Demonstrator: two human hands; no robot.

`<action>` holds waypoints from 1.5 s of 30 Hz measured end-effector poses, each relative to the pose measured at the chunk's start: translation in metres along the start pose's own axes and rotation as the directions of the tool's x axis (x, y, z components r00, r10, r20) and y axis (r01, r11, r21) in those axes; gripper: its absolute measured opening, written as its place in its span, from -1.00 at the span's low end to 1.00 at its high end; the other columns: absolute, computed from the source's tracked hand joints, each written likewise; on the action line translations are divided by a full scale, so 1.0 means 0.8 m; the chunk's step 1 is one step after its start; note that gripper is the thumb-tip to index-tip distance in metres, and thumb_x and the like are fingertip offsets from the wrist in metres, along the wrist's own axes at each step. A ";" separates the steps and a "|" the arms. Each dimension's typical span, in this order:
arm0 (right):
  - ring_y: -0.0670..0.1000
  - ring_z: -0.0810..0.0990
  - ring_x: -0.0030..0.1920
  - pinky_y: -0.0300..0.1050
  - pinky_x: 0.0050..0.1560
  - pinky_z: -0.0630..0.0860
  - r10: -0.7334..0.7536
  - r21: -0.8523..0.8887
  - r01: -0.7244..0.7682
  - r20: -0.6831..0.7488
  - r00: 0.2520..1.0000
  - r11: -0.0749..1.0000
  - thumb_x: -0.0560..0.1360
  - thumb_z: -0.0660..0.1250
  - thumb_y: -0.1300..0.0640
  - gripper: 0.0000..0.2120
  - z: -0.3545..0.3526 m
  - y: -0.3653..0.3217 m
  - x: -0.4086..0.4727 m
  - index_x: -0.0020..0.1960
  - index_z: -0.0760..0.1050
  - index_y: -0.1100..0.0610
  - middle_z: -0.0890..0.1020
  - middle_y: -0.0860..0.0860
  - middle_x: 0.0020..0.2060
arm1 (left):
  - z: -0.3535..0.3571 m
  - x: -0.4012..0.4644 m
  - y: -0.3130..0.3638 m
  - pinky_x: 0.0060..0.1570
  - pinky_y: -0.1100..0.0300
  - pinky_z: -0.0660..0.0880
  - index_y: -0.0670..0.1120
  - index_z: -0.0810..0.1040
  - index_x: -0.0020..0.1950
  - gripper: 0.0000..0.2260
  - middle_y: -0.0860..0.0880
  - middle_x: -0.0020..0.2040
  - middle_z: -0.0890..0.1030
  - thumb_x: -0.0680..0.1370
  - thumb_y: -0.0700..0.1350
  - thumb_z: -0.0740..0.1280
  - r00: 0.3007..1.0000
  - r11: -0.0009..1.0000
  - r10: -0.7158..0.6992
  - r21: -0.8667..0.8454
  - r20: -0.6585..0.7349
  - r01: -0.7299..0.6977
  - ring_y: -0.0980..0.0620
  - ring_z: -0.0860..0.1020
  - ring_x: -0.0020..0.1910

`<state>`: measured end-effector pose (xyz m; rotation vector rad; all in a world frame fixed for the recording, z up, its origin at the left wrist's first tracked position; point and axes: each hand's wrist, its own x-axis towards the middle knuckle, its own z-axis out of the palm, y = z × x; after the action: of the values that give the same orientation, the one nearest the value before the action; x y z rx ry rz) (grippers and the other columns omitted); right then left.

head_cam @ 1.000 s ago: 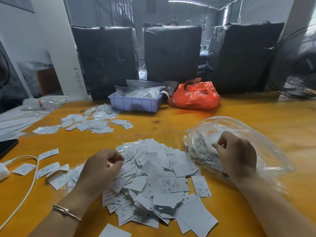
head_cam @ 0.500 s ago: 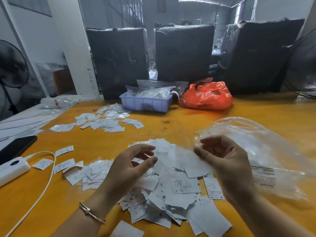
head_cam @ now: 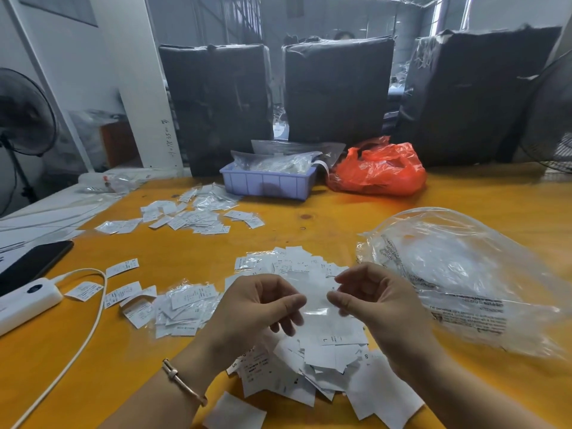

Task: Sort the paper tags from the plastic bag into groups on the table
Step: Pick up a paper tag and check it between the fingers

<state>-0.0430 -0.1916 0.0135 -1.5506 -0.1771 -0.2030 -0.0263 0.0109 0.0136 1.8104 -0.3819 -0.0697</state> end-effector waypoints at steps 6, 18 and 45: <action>0.01 0.66 -0.29 -0.27 -0.24 0.57 -0.033 -0.041 0.032 -0.007 0.999 0.999 0.36 0.48 0.37 -0.83 -0.015 0.002 0.011 -0.11 0.60 0.18 0.69 0.10 -0.28 | -0.001 0.000 -0.002 -0.41 0.27 0.48 -0.17 0.68 -0.15 -0.78 -0.11 -0.29 0.70 0.49 -0.02 0.39 0.992 0.999 -0.017 0.029 -0.129 0.021 0.00 0.64 -0.40; 0.27 0.63 -0.12 -0.02 -0.14 0.49 -0.456 -0.883 -0.056 -0.294 0.840 0.467 0.41 0.27 0.51 -0.79 -0.117 0.018 0.065 -0.10 0.64 0.35 0.68 0.27 -0.17 | -0.012 0.000 -0.003 -0.37 0.30 0.51 -0.08 0.68 -0.19 -0.92 -0.11 -0.28 0.70 0.49 -0.12 0.44 0.984 0.999 -0.004 0.032 -0.180 0.010 0.01 0.64 -0.35; -0.16 0.58 -0.10 -0.19 -0.04 0.50 -0.055 -0.335 0.134 0.236 0.970 0.933 0.44 0.45 0.04 -0.89 0.007 0.000 0.001 -0.22 0.63 0.06 0.65 -0.08 -0.19 | -0.001 -0.004 0.011 -0.20 0.30 0.47 -0.02 0.68 -0.16 -0.86 0.04 -0.26 0.63 0.40 0.03 0.51 0.998 0.997 0.069 0.030 -0.006 -0.069 0.15 0.57 -0.22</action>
<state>-0.0421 -0.1859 0.0136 -1.9212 -0.4125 -0.1409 -0.0310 0.0107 0.0219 1.8250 -0.4424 -0.0099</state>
